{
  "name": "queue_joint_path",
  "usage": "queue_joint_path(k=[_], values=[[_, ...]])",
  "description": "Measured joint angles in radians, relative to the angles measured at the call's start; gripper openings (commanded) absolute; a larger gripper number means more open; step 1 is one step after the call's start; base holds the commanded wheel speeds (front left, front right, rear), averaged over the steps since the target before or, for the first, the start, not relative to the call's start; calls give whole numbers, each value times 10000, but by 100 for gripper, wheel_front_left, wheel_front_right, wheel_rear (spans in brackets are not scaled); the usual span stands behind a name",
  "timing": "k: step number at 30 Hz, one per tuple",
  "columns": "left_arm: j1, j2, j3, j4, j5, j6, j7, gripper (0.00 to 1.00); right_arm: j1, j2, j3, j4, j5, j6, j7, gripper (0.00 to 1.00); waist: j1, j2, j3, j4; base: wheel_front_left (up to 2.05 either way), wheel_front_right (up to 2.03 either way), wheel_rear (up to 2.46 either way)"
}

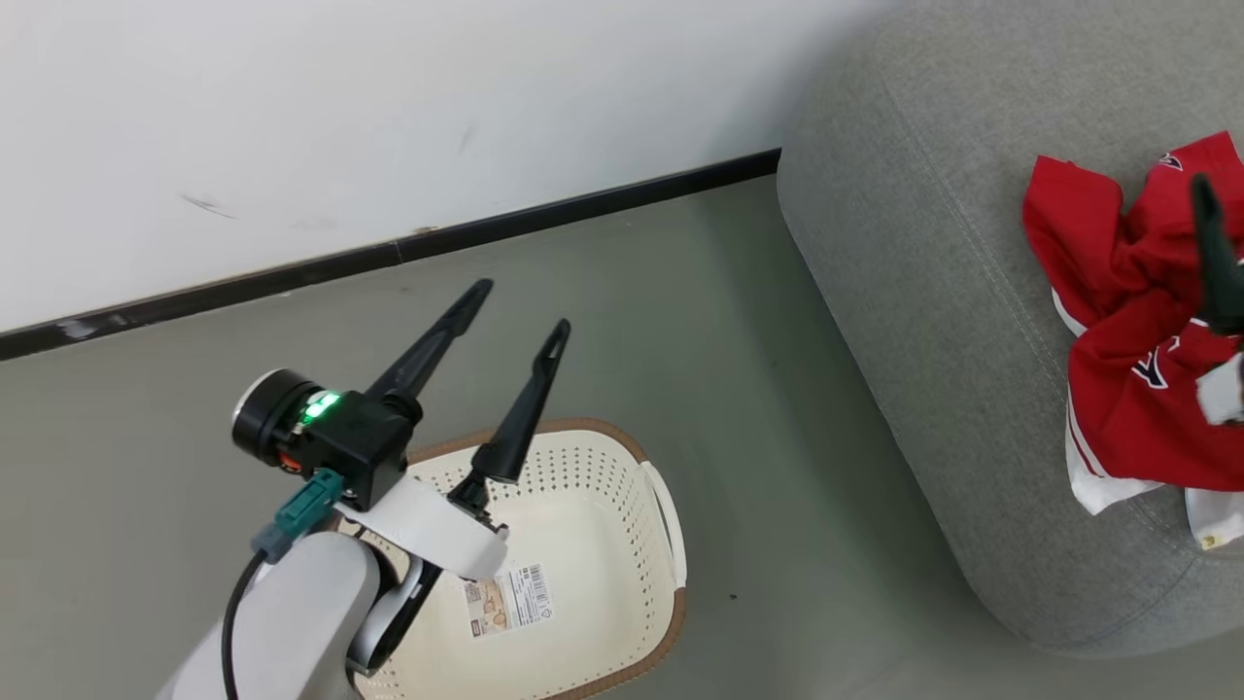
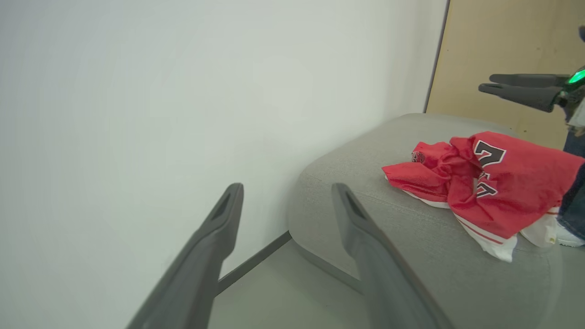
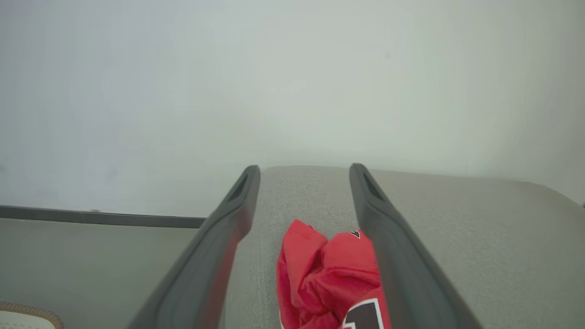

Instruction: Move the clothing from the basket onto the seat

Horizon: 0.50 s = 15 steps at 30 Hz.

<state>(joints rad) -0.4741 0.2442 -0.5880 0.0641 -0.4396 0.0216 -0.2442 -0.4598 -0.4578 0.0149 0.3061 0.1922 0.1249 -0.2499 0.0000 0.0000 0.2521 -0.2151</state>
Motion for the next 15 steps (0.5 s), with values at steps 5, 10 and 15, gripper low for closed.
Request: queue_joint_path(k=[5, 10, 15], values=[[365, 33, 583, 238, -79, 428, -38, 100, -25, 756, 548, -132, -155, 0, -6, 100, 0, 0, -301, 234, 0, 0, 0], [766, 40, 982, 481, -123, 775, -40, 100, -17, 1246, 913, -178, -426, 0, -8, 100, 0, 0, -570, 431, 0, 0, 0], [1211, -15, 1290, 619, -207, 1001, -52, 100, 36, 1685, 966, -171, -610, 0, -8, 100, 0, 0, -854, 626, 0, 0, 0]])
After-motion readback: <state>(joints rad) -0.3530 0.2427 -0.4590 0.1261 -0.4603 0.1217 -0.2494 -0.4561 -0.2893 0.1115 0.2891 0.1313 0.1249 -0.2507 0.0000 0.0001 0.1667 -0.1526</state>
